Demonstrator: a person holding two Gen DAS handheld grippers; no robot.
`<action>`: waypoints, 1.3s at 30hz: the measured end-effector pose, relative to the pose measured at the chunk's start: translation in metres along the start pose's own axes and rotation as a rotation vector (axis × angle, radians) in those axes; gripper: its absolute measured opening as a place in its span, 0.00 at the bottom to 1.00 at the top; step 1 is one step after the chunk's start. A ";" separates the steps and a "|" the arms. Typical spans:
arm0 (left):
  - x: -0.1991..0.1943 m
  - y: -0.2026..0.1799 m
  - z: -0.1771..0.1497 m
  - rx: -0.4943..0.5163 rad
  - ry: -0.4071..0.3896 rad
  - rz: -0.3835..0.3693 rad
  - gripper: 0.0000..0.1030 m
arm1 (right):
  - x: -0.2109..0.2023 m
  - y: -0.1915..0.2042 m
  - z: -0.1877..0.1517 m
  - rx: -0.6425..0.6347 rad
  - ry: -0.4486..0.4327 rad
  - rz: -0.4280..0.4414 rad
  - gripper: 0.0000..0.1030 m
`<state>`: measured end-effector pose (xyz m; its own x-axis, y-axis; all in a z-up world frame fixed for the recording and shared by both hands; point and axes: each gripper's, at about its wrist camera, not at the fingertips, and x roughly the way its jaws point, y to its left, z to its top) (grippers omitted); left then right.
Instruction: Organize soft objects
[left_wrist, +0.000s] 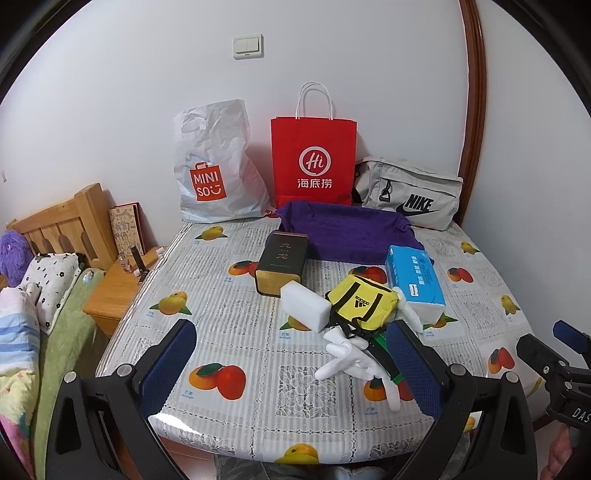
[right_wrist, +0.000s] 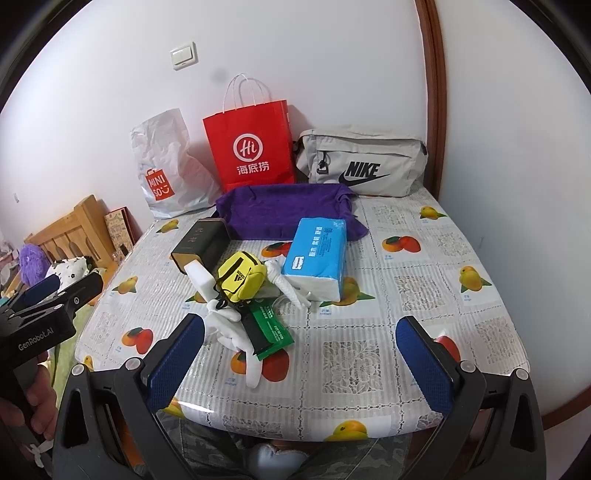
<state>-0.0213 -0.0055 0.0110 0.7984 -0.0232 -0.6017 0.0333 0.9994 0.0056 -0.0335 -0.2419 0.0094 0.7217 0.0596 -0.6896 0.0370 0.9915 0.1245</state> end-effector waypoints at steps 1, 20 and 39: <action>0.000 0.000 0.000 0.000 -0.003 0.000 1.00 | 0.000 0.000 0.000 -0.001 0.001 0.000 0.99; -0.002 -0.001 0.000 0.005 -0.003 0.005 1.00 | -0.002 -0.002 -0.001 0.002 -0.002 -0.001 0.99; -0.001 0.005 0.001 -0.001 0.003 0.004 1.00 | -0.001 0.004 -0.003 -0.003 -0.002 0.004 0.99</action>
<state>-0.0215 -0.0004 0.0126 0.7968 -0.0190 -0.6039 0.0294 0.9995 0.0074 -0.0364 -0.2380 0.0084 0.7234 0.0629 -0.6875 0.0321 0.9917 0.1245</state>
